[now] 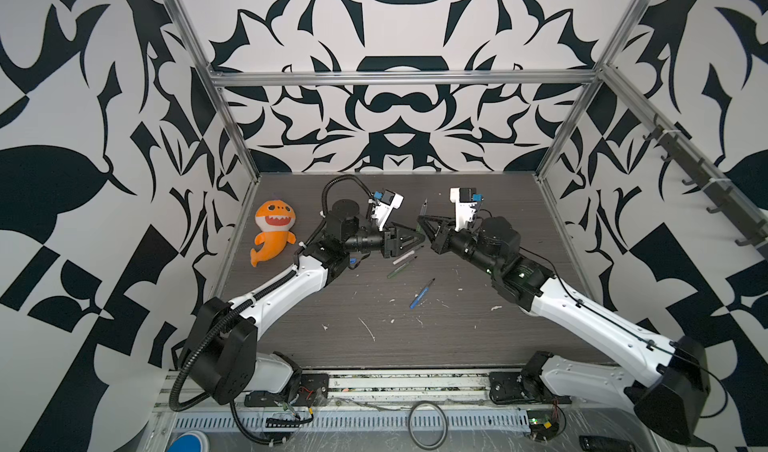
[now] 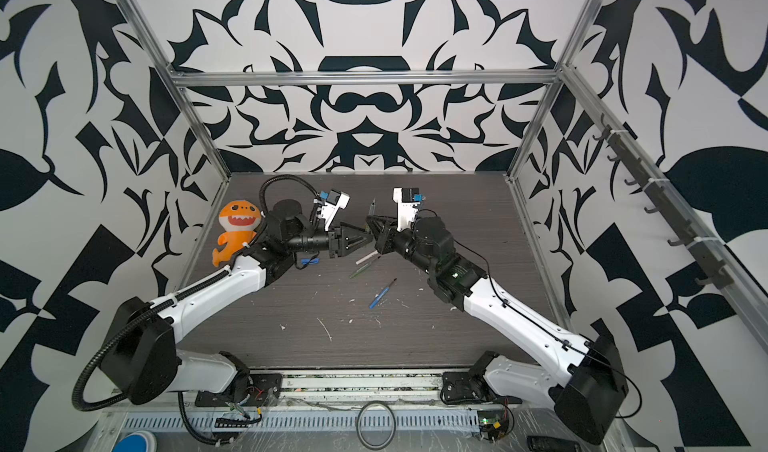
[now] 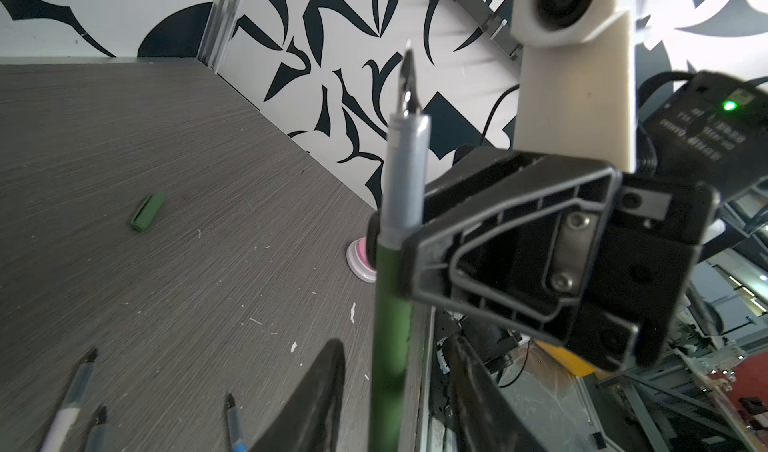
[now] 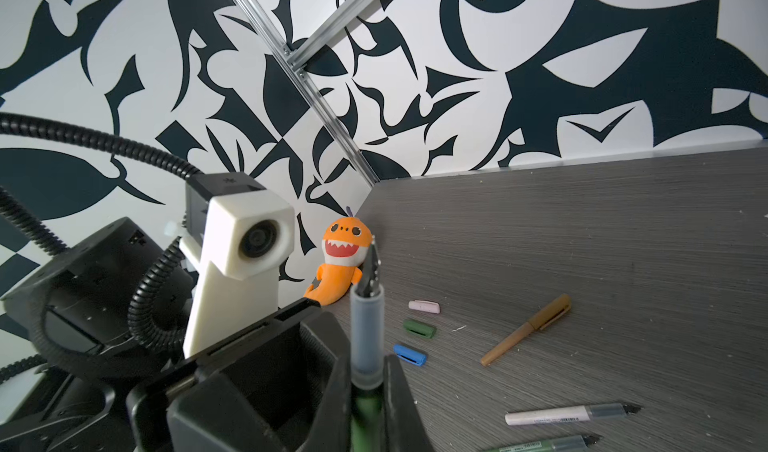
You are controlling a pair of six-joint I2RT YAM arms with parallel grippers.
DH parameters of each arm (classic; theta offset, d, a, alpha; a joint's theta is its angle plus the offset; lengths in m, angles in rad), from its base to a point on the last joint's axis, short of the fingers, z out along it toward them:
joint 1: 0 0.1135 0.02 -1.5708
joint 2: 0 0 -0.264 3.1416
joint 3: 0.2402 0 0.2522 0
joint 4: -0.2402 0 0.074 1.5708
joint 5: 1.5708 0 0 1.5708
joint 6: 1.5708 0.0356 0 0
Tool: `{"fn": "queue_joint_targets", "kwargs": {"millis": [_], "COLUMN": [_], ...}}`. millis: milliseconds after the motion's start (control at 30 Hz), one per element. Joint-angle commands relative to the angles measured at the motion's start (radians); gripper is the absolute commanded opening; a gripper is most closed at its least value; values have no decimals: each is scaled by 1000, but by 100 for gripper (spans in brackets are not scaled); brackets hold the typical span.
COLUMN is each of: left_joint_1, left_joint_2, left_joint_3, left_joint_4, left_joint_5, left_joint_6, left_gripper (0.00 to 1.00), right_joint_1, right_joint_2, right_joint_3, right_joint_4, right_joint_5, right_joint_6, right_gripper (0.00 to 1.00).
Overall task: Insert the pens into the pen caps
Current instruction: 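Pass the green pen from the right gripper into the left gripper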
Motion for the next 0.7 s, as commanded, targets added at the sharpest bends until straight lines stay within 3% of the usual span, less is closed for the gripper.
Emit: {"fn": "queue_joint_targets", "kwargs": {"millis": [0,167,600,667], "left_joint_1": [-3,-2,-2,-2], "left_joint_2": [6,6,7,3], "left_joint_3": [24,25,27,27], "left_joint_4": [30,31,24,8], "left_joint_5": [27,33,31,14], "left_joint_6": [-7,-13,-6,11], "left_gripper": [37,25,10,8], "right_joint_1": [13,17,22,22], "right_joint_2": [10,16,16,6], "right_joint_3": [39,35,33,34], "right_joint_4": [62,76,91,78], "right_joint_5": [6,9,-1,0], "right_joint_6": [8,8,13,14], "right_gripper": [8,7,7,13]}}
